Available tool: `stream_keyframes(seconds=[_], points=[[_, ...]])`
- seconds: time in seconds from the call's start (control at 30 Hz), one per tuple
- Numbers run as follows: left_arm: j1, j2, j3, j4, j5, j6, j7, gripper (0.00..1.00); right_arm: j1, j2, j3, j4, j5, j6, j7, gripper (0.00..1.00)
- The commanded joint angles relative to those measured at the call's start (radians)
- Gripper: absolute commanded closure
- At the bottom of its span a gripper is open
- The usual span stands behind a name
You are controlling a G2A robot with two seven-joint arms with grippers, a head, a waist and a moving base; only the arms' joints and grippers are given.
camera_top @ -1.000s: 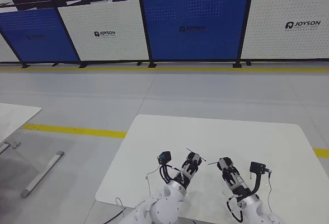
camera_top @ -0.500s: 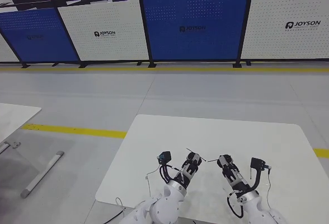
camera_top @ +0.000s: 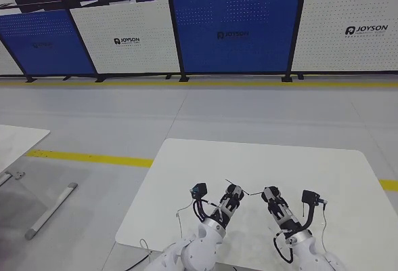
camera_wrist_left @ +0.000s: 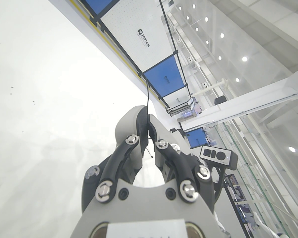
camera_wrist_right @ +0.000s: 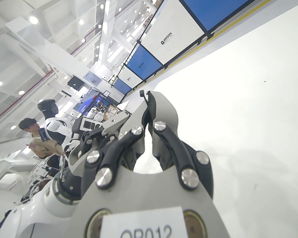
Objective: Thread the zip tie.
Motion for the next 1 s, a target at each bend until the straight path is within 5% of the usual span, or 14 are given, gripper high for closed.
stream_keyframes(seconds=[0.0,0.97], points=[[0.0,0.0,0.0,0.0,0.0,0.0,0.0,1.0,0.002,-0.003,-0.002,0.004,-0.002,0.0,0.003,1.0],[0.0,0.0,0.0,0.0,0.0,0.0,0.0,1.0,-0.022,-0.036,0.034,0.01,-0.033,-0.013,0.007,1.0]])
